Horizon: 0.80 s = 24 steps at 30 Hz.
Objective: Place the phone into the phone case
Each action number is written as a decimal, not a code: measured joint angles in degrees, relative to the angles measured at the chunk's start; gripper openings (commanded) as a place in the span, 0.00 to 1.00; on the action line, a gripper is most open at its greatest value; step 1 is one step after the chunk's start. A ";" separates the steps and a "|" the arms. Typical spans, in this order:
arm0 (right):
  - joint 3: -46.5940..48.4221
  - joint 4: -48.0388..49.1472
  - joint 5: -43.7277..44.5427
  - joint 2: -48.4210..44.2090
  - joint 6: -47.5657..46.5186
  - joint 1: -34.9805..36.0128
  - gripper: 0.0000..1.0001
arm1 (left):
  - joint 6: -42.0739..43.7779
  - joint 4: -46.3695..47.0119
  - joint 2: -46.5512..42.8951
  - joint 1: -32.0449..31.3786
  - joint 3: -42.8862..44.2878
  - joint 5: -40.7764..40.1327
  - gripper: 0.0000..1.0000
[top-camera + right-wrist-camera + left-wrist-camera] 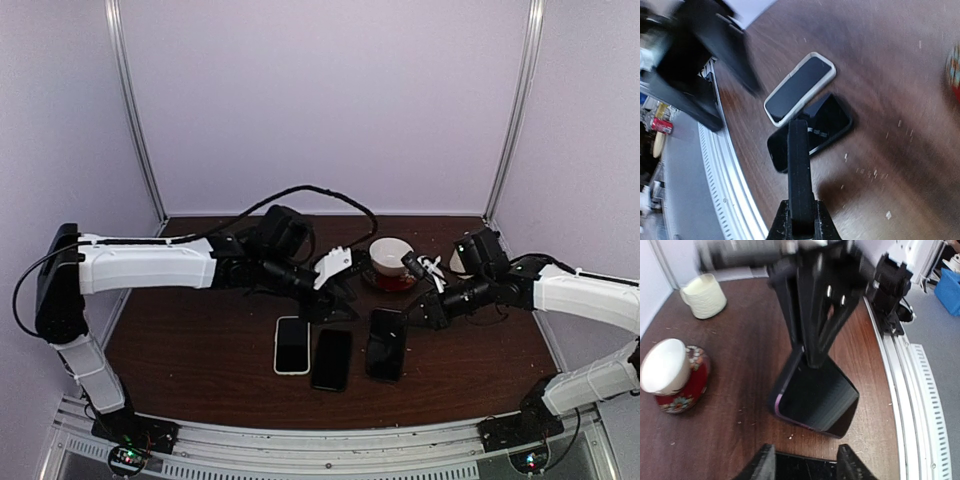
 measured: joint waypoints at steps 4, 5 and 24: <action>-0.04 -2.03 -0.72 3.85 6.60 0.46 0.00 | -3.74 -1.05 -8.15 0.52 -2.71 -5.29 0.59; -0.04 -1.95 -1.03 4.85 7.80 0.74 0.00 | -4.96 -1.49 -9.46 0.92 -2.89 -6.95 0.59; 8.13 2.25 -3.74 31.21 14.80 -3.10 0.19 | -24.46 -17.38 -4.02 8.90 -9.53 -32.41 0.60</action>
